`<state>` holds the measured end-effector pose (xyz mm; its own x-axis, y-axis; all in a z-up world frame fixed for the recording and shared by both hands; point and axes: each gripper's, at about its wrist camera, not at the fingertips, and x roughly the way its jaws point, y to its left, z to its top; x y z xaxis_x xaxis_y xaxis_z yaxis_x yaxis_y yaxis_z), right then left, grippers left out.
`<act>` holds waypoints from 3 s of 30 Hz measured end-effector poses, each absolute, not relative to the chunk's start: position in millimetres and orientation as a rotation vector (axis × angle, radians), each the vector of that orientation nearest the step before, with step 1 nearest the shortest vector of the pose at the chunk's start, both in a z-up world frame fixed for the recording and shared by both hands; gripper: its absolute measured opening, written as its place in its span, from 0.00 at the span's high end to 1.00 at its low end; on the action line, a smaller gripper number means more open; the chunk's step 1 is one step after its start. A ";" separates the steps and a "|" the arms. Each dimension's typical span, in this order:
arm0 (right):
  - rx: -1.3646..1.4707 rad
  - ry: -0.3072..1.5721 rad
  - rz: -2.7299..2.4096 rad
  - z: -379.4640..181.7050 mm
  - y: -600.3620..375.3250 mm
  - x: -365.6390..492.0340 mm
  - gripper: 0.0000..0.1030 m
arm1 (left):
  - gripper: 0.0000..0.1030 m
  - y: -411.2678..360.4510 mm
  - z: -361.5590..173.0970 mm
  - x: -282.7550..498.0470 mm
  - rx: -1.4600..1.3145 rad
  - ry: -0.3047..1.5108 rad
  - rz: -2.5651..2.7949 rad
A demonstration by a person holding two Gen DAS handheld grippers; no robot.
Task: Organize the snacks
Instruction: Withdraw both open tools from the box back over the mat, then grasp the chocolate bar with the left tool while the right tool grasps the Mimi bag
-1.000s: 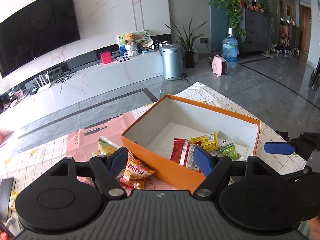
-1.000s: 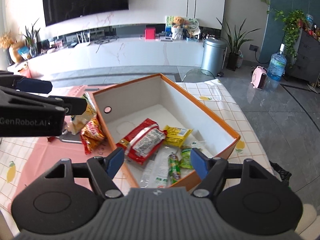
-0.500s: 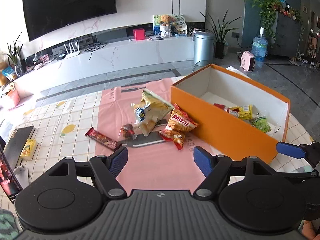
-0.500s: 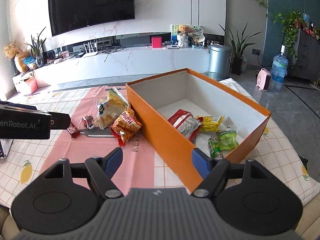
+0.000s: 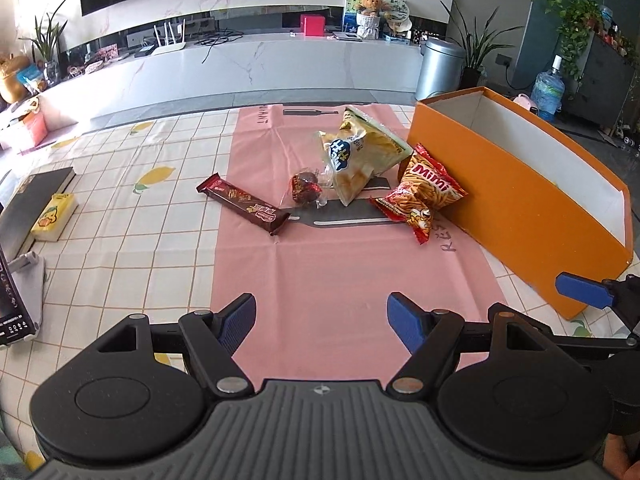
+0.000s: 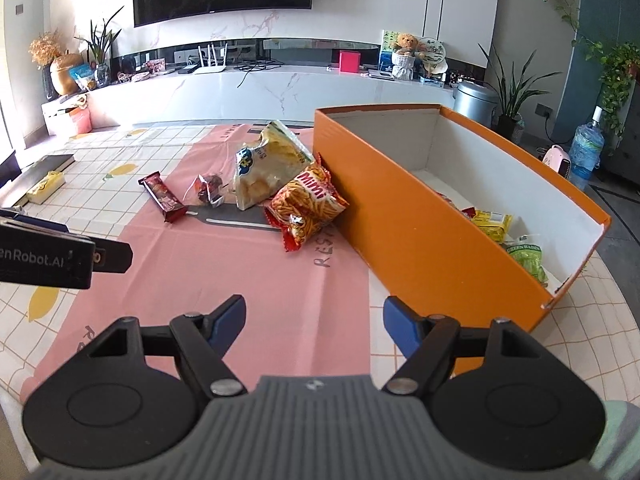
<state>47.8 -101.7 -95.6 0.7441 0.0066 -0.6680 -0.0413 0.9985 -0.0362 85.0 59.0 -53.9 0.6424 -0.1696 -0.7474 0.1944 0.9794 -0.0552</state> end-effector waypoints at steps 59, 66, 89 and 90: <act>0.219 0.933 0.166 -141.2 -113.8 105.4 0.90 | 0.70 71.1 -103.6 122.9 -0.133 1.000 -0.157; 0.249 0.994 0.180 -136.7 -122.1 61.0 0.90 | 0.70 52.2 -102.1 76.9 -0.108 1.055 -0.263; 0.300 0.747 0.054 -122.6 -151.6 38.0 0.44 | 0.24 32.4 -86.6 54.5 -0.014 0.763 -0.173; 0.308 0.750 0.047 -123.5 -151.8 41.7 0.44 | 0.27 33.2 -87.9 57.1 -0.022 0.763 -0.164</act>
<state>41.7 -151.8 -123.5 0.7329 0.1516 -0.6633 0.0673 0.9540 0.2923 57.1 33.2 -87.9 0.7105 -0.1558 -0.6863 0.1398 0.9870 -0.0794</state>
